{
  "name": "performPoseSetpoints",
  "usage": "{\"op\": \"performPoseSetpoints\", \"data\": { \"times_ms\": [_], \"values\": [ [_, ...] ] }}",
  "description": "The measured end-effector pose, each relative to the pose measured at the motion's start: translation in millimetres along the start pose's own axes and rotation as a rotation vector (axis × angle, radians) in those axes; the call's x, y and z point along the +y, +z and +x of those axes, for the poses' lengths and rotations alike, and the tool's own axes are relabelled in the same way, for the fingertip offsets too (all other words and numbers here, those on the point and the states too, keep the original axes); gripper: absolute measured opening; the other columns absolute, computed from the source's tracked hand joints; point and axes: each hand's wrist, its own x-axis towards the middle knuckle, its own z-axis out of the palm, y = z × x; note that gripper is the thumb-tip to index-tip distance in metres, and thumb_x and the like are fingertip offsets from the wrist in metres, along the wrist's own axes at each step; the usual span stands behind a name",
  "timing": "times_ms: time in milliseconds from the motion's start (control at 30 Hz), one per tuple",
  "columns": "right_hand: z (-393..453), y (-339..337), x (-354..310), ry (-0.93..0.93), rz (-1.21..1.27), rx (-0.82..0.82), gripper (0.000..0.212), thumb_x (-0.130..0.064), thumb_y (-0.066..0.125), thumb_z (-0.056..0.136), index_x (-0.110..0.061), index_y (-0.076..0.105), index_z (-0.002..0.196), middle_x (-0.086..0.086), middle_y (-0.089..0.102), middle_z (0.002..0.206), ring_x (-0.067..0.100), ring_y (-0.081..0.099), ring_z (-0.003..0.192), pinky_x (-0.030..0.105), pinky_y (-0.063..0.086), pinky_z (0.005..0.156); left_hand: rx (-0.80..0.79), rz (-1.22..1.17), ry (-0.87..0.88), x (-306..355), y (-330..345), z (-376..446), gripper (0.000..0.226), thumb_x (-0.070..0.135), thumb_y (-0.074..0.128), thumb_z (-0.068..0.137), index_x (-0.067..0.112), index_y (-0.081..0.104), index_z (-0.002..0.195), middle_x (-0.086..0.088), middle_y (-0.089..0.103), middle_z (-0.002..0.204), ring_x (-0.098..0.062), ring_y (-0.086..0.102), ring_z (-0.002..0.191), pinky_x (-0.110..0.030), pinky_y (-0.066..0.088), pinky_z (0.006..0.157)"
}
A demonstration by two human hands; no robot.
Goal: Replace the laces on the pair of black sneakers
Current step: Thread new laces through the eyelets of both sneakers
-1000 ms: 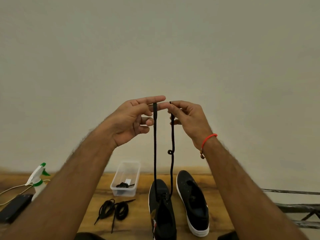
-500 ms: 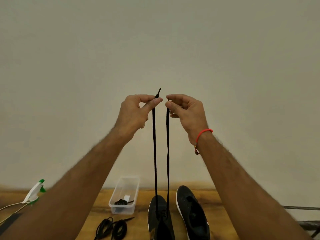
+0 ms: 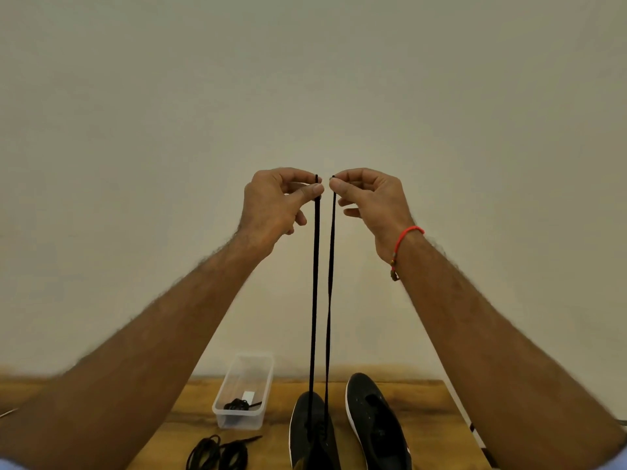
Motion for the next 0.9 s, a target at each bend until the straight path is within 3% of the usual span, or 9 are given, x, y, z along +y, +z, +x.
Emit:
{"op": "performPoseSetpoints", "data": {
  "times_ms": [133, 333, 900],
  "values": [
    [2.6, -2.2, -4.6, -0.011, -0.029, -0.003, 0.007, -0.025, 0.079, 0.086, -0.022, 0.076, 0.092, -0.001, 0.076, 0.093, 0.017, 0.07, 0.088, 0.029, 0.058, 0.079, -0.024, 0.049, 0.017, 5.0, -0.1, 5.2, 0.02, 0.03, 0.078, 0.089, 0.018, 0.077, 0.105, 0.006, 0.076, 0.093, -0.012, 0.065, 0.052, -0.022, 0.045, 0.042],
    [5.2, -2.0, -11.9, -0.051, -0.068, -0.01, 0.005, -0.024, 0.078, 0.087, -0.021, 0.077, 0.091, -0.002, 0.076, 0.091, 0.014, 0.068, 0.084, 0.02, 0.05, 0.07, -0.045, 0.121, 0.025, 15.5, -0.4, 13.2, 0.021, 0.032, 0.079, 0.088, 0.02, 0.076, 0.105, 0.01, 0.071, 0.097, -0.007, 0.067, 0.055, -0.017, 0.046, 0.043],
    [5.1, -4.5, -11.1, -0.043, -0.071, -0.025, 0.007, -0.026, 0.077, 0.087, -0.021, 0.078, 0.093, -0.004, 0.077, 0.093, 0.02, 0.071, 0.09, 0.026, 0.053, 0.076, -0.043, 0.173, 0.027, 19.1, -1.1, 14.3, 0.02, 0.033, 0.08, 0.086, 0.02, 0.077, 0.102, 0.01, 0.072, 0.095, -0.004, 0.063, 0.051, -0.017, 0.043, 0.042]
  ]
}}
